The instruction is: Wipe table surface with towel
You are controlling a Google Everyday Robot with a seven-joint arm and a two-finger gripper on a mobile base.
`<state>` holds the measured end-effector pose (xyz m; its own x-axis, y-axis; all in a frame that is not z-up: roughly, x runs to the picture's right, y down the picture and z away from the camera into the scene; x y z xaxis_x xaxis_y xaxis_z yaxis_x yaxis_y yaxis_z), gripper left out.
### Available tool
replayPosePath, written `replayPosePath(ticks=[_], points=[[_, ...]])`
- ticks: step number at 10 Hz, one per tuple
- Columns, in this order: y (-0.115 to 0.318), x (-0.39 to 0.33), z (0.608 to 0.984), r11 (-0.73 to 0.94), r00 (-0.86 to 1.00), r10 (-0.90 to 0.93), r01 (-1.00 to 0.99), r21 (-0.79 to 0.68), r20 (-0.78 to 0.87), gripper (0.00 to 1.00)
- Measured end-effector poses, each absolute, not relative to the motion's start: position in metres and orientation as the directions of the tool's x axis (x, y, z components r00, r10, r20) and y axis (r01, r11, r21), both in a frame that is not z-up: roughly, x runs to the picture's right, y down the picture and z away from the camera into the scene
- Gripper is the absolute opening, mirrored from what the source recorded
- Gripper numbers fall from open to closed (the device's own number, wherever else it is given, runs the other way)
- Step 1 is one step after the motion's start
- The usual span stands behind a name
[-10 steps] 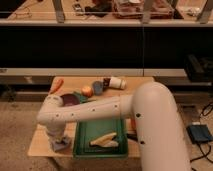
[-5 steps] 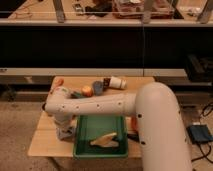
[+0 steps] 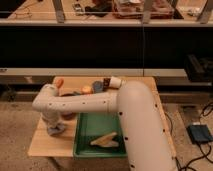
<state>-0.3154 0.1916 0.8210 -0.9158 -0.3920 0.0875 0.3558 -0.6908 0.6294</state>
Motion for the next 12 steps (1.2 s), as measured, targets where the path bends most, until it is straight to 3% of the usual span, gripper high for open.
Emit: replayPosePath(ticks=[6, 9, 12], points=[[0.255, -0.326, 0.762, -0.714, -0.957, -0.291, 0.209, 0.668, -0.011, 0.0], [0.267, -0.289, 0.755, -0.711, -0.963, -0.267, 0.223, 0.667, 0.036, 0.0], [0.249, -0.231, 0.765, -0.7, -0.928, -0.343, 0.354, 0.621, 0.143, 0.0]])
